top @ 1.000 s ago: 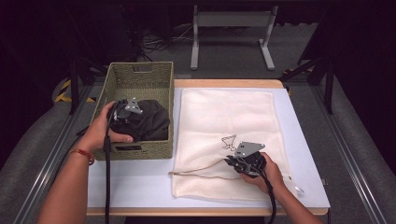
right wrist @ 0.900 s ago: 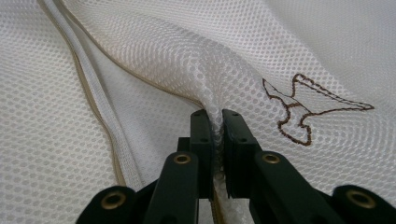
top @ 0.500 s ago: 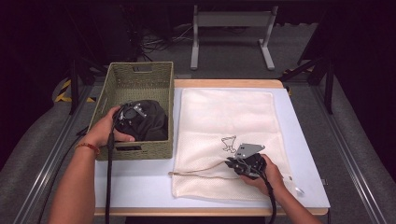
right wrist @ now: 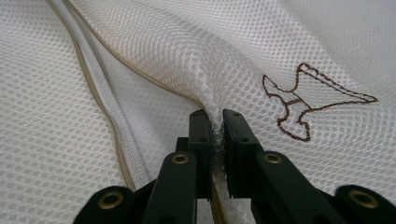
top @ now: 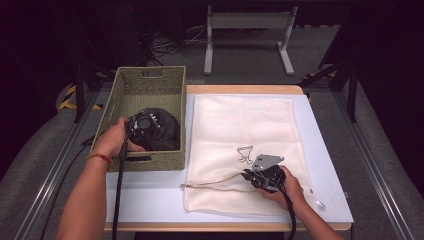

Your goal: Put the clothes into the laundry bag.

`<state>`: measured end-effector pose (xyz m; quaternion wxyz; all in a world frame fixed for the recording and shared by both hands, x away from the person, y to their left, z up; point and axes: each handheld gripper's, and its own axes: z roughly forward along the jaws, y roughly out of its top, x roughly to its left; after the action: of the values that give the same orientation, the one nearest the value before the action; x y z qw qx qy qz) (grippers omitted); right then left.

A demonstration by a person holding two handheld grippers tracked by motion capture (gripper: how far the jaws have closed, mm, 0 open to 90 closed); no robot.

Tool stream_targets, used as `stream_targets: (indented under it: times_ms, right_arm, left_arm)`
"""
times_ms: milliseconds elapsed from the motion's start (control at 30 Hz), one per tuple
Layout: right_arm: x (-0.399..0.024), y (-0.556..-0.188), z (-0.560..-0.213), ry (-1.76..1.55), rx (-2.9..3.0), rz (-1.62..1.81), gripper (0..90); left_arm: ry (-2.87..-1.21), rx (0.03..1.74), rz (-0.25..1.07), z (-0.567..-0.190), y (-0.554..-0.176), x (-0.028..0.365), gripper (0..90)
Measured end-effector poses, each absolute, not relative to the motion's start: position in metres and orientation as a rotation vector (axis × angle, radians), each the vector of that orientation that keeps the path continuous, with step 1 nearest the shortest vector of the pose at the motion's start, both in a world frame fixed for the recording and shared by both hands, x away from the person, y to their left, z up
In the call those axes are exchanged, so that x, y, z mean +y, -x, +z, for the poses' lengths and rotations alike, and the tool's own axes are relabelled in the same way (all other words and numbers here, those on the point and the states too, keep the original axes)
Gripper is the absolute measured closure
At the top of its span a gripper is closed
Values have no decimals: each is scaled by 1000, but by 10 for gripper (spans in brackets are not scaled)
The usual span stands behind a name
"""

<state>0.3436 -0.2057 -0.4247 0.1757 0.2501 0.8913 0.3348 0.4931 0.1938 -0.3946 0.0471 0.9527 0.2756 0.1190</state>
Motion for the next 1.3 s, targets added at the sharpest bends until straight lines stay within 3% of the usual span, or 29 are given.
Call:
stream_targets:
  times_ms: [67,233,633,1300]
  right_arm:
    - [-206,-343,-425,-705,2524,946,833]
    - [-207,-343,-425,-700,2530,946,836]
    - [-209,-340,-423,-699,2509,964,847]
    - [-210,-338,-420,-694,2484,983,852]
  left_arm:
    - [-2891,831,406,-392,-491,195,444]
    - [-2831,842,499,-387,-487,200,532]
    - [-2541,843,774,-361,-468,216,568]
    - [-2034,785,831,-326,-413,246,572]
